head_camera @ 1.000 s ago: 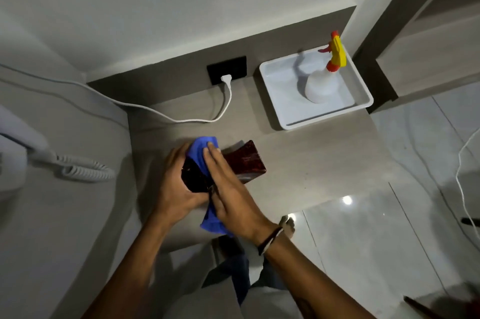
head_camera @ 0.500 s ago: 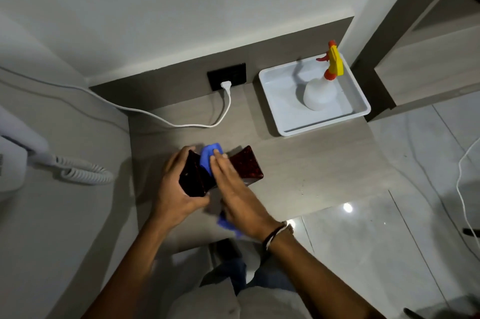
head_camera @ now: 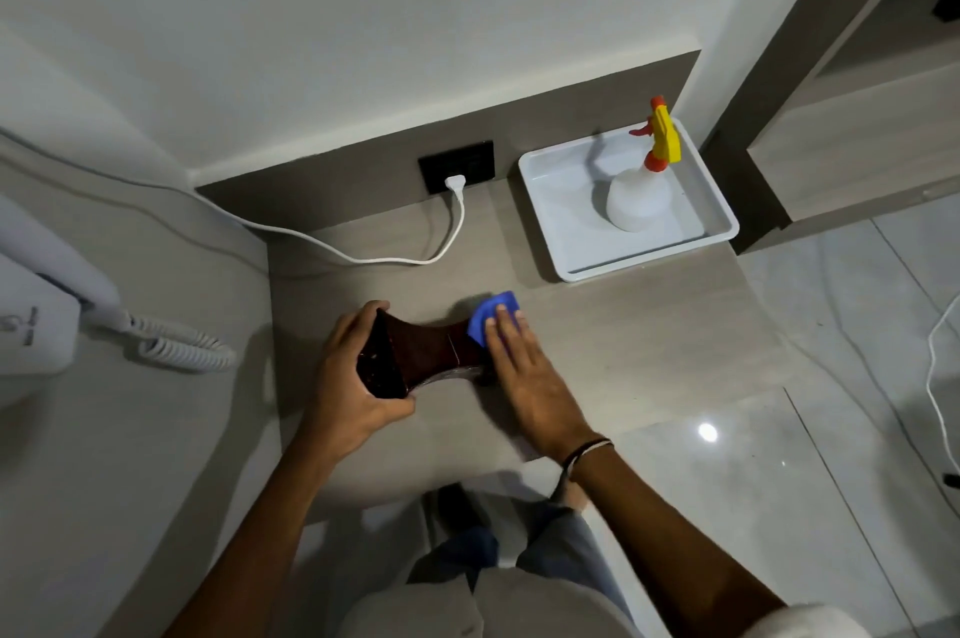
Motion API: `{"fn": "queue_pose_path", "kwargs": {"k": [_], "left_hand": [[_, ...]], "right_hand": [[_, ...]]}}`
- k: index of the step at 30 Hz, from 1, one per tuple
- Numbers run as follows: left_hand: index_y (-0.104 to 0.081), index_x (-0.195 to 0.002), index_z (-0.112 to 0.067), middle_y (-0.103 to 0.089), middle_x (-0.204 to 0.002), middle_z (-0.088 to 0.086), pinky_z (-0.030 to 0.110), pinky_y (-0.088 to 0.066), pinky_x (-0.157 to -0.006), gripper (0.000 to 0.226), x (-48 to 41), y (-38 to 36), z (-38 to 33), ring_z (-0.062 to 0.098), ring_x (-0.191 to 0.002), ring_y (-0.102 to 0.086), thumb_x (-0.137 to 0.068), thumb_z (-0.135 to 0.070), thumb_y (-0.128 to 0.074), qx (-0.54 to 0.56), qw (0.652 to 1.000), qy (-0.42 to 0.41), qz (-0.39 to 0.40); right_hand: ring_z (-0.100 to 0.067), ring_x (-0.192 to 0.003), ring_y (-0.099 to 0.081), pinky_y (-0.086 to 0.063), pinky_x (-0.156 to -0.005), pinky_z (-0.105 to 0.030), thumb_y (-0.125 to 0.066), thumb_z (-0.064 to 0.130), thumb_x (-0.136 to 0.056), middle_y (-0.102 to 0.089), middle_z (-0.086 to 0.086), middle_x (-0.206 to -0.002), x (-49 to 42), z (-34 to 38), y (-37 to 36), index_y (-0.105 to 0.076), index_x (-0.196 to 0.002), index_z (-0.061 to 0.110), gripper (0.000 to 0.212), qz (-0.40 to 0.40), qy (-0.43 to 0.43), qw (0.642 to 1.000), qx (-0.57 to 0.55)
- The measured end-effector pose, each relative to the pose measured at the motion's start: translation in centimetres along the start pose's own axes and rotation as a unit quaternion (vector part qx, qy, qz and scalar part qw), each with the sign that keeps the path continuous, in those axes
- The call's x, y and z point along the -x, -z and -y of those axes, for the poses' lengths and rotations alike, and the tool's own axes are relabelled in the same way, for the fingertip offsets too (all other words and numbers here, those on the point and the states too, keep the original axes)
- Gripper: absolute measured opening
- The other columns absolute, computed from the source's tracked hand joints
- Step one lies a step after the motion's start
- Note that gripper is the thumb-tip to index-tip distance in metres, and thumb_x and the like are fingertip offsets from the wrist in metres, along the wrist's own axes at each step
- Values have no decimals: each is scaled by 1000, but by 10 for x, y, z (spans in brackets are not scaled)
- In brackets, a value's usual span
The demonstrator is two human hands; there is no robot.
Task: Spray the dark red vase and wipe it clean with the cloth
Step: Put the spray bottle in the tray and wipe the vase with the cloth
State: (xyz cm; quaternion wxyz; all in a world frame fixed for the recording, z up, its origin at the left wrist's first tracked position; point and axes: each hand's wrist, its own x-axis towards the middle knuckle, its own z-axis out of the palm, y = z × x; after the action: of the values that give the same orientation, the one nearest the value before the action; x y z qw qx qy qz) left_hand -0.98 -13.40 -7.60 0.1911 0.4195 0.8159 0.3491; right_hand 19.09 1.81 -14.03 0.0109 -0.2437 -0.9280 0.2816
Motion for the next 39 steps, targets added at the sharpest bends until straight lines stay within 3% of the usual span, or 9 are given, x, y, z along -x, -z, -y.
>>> {"fn": "queue_pose_path", "kwargs": {"k": [3, 7, 11, 14, 19, 24, 29, 33, 39], "left_hand": [[-55, -148, -13, -54, -132, 0, 6, -43, -103, 105, -3, -4, -4, 10, -120, -55, -53, -15, -98, 22, 999, 24, -17], [-59, -140, -33, -67, -129, -4, 37, -59, -103, 91, -2, -6, -8, 10, -117, -68, -59, -27, -101, 142, 973, 167, -70], [-58, -121, -72, -65, -137, -8, 43, -59, -104, 67, -1, -9, -14, 14, -125, -67, -61, -62, -88, 192, 949, 240, -62], [-38, -126, -90, -53, -142, -28, 31, -50, -111, 86, 1, -2, -12, -15, -128, -56, -56, -82, -87, 154, 964, 214, 21], [5, -159, -70, 16, -180, -13, 39, -20, -121, 161, 18, 3, 2, 1, -159, 6, -41, -61, -105, -31, 985, 108, 130], [-43, -161, -11, -44, -167, 10, 50, -41, -122, 129, 15, -2, -1, 25, -158, -34, -52, -34, -107, -121, 992, 27, -14], [-63, -128, -19, -64, -116, -10, 27, -51, -91, 78, 4, -12, -25, 20, -106, -66, -56, -37, -88, -59, 998, 11, -34], [-67, -120, -18, -69, -111, -3, 31, -54, -86, 68, 2, -11, -17, 19, -100, -67, -58, -36, -89, -61, 997, 24, -43], [-62, -134, -8, -64, -127, 7, 26, -48, -92, 93, 10, -9, -9, 25, -112, -63, -51, -23, -102, -87, 994, 65, -33]], "right_hand": [[-37, -169, -14, -21, -137, -50, -50, -15, -102, -10, -19, -180, 1, -27, 16, -14, -170, 3, 79, -3, -109, 978, -180], [-39, -146, -58, -43, -126, -51, -46, -11, -108, -60, -19, -156, 5, -34, 23, -47, -159, 2, 53, -65, -257, 846, -463], [-51, -136, -62, -48, -119, -63, -55, 5, -111, -68, -26, -144, -3, -17, 20, -56, -151, 3, 40, -71, -287, 722, -626], [-53, -132, -64, -51, -115, -66, -58, 5, -109, -70, -28, -141, -13, -10, 17, -58, -147, 2, 38, -99, -301, 693, -648], [-48, -124, -70, -65, -99, -44, -49, -4, -110, -76, -18, -125, -31, -7, 17, -67, -132, 13, 33, -131, -324, 734, -583], [-31, -150, -53, -40, -129, -41, -48, -6, -108, -55, -14, -160, -25, 14, 23, -45, -162, 7, 55, -156, -276, 867, -386], [-28, -168, -23, -22, -138, -48, -45, -11, -103, -21, -9, -181, -7, 70, 13, -28, -170, 17, 75, -60, -31, 938, -339], [-23, -171, -3, -12, -138, -40, -47, -23, -89, 3, 0, -184, 2, 62, -1, -10, -173, 19, 101, -29, 101, 965, -239], [-25, -170, 14, -15, -138, -52, -60, -16, -93, 20, 3, -179, -4, 24, 7, -4, -173, 20, 104, -3, -56, 991, -123]]}}
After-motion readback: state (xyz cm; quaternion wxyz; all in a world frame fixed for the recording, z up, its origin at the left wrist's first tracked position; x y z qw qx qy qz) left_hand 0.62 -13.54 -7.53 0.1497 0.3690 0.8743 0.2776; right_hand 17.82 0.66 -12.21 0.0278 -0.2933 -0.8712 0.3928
